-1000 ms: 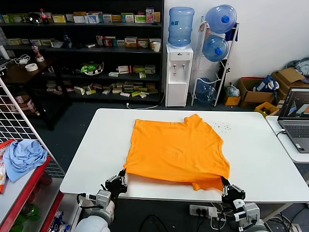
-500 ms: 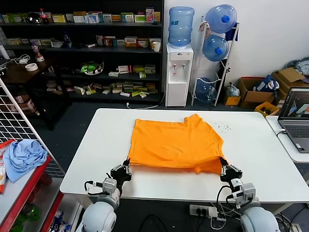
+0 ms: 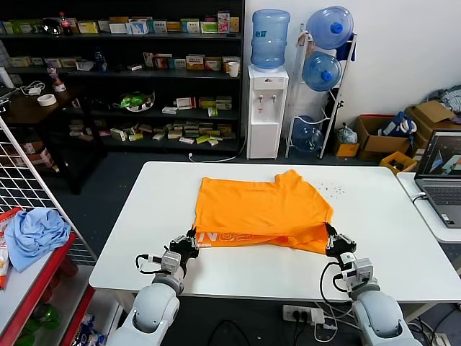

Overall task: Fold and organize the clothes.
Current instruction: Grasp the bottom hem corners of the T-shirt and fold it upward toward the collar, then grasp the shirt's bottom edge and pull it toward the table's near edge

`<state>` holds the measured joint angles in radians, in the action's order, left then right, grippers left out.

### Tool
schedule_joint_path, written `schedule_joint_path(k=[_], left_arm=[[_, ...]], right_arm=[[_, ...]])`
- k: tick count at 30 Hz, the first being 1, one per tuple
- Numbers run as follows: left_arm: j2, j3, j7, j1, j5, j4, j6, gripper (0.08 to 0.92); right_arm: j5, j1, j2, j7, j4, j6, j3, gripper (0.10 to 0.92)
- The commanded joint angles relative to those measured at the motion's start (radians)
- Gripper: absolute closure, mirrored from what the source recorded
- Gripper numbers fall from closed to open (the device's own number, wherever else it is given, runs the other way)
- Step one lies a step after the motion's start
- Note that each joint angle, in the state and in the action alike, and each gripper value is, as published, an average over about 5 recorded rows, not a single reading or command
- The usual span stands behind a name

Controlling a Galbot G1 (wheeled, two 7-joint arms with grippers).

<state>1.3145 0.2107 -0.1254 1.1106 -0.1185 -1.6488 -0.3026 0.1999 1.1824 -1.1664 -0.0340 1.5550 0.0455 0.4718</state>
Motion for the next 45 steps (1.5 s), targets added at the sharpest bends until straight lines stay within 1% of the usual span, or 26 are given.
schedule_joint_path(k=[1, 4, 6, 9, 14, 19, 22, 25, 28, 32, 35, 40, 42, 45], left_arm=[[0.001, -0.004, 0.002, -0.054, 0.003, 0.065, 0.006, 0.904], [0.0, -0.004, 0.007, -0.061, 0.003, 0.077, 0.027, 0.903], [0.001, -0.006, 0.005, -0.064, 0.008, 0.084, 0.055, 0.896], [0.002, -0.007, -0.001, -0.066, 0.018, 0.086, 0.095, 0.845], [-0.001, -0.001, -0.001, -0.038, -0.006, 0.051, 0.104, 0.702], [-0.004, 0.013, -0.004, 0.026, -0.046, -0.013, 0.083, 0.554], [-0.004, 0.021, -0.01, 0.054, -0.074, -0.032, 0.061, 0.468], [-0.001, 0.026, -0.018, 0.061, -0.112, -0.026, 0.04, 0.381], [0.003, 0.025, -0.023, 0.053, -0.144, -0.012, 0.017, 0.294], [0.004, 0.019, -0.023, 0.035, -0.147, 0.013, 0.006, 0.202], [0.001, 0.019, -0.022, 0.026, -0.145, 0.028, 0.003, 0.18], [-0.003, 0.022, -0.022, 0.016, -0.147, 0.05, -0.001, 0.177], [-0.002, 0.022, -0.022, 0.012, -0.15, 0.058, 0.0, 0.18], [0.0, 0.022, -0.023, 0.005, -0.153, 0.067, -0.001, 0.221]], right_arm=[[0.002, -0.061, -0.005, -0.006, -0.08, -0.025, -0.022, 0.901], [0.001, -0.071, -0.014, -0.012, -0.085, -0.021, -0.03, 0.879], [-0.001, -0.074, -0.02, -0.015, -0.086, -0.02, -0.034, 0.827], [0.004, -0.066, -0.027, -0.014, -0.068, -0.009, -0.032, 0.732], [0.045, -0.005, -0.012, -0.003, 0.034, 0.073, -0.009, 0.602], [0.064, 0.101, 0.018, 0.004, 0.134, 0.187, 0.032, 0.446], [0.065, 0.147, 0.029, -0.001, 0.147, 0.215, 0.055, 0.359], [0.067, 0.158, 0.031, -0.007, 0.125, 0.218, 0.069, 0.274], [0.071, 0.15, 0.026, -0.006, 0.092, 0.216, 0.074, 0.218], [0.074, 0.135, 0.019, 0.002, 0.06, 0.217, 0.072, 0.204], [0.071, 0.125, 0.016, 0.004, 0.05, 0.221, 0.069, 0.203], [0.067, 0.106, 0.013, 0.008, 0.036, 0.226, 0.06, 0.213], [0.065, 0.098, 0.013, 0.01, 0.027, 0.226, 0.058, 0.248], [0.064, 0.089, 0.012, 0.011, 0.016, 0.226, 0.055, 0.329]])
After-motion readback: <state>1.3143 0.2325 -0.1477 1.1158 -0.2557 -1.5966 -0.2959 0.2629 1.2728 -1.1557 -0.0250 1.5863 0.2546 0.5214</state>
